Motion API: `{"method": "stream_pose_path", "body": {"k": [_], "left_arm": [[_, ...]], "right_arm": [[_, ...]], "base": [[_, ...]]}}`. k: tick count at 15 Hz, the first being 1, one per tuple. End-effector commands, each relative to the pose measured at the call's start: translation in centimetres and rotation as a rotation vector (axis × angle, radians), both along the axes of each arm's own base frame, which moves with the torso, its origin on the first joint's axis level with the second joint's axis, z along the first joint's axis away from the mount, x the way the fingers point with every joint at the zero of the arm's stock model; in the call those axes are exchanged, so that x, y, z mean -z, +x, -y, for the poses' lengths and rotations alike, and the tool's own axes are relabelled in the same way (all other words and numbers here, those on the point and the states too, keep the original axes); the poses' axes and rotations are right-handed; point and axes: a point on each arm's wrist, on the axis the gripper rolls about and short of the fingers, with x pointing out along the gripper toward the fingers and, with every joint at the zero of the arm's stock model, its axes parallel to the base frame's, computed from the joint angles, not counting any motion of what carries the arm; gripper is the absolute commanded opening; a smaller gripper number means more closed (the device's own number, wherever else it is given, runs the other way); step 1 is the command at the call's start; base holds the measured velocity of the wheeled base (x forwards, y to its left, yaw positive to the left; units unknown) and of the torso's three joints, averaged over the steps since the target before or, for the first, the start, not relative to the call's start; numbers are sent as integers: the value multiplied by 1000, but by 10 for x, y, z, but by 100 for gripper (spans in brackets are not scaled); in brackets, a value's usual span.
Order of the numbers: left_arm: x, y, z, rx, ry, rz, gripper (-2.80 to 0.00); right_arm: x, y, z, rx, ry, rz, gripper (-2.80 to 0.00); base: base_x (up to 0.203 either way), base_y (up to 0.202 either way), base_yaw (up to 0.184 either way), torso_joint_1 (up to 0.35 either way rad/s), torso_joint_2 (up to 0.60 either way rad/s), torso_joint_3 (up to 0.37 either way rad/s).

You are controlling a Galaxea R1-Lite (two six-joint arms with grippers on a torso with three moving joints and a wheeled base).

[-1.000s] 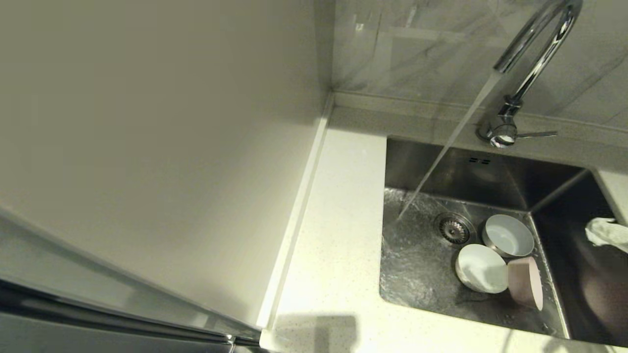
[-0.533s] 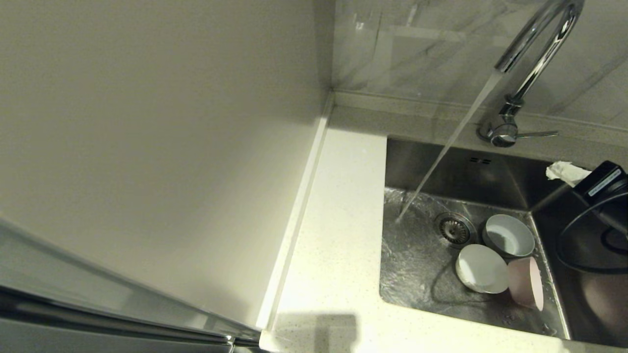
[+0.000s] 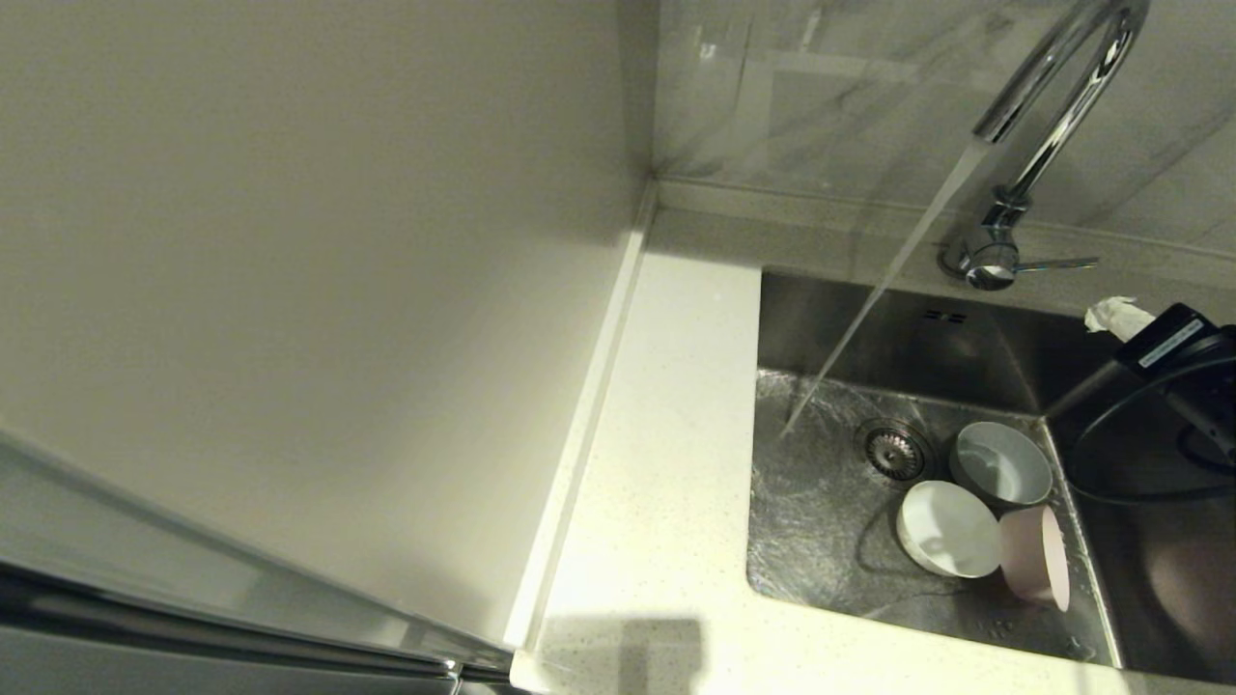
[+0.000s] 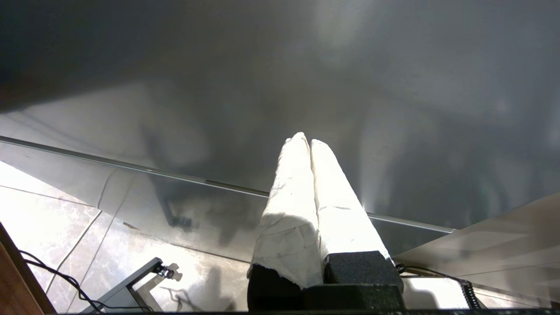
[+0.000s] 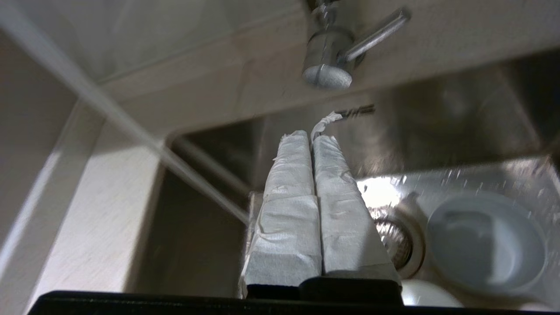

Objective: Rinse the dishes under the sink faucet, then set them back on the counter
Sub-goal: Turn off the faucet

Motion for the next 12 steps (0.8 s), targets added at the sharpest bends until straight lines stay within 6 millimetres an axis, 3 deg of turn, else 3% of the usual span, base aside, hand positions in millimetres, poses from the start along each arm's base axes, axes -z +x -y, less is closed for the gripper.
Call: {"method": "stream_pose_path", "body": {"k": [1, 7, 12], "left_arm": [[0, 0, 0, 1, 0, 4, -280], [0, 0, 0, 0, 0, 5, -280], [0, 0, 0, 0, -1, 3, -280]], "right_arm": [[10, 19, 4, 19, -22, 4, -280], [38, 62, 11, 67, -104, 53, -280], [34, 80, 19, 84, -113, 104, -280]], "base": [[0, 0, 0, 0, 0, 0], [0, 0, 0, 0, 0, 0], [0, 0, 0, 0, 0, 0]]}}
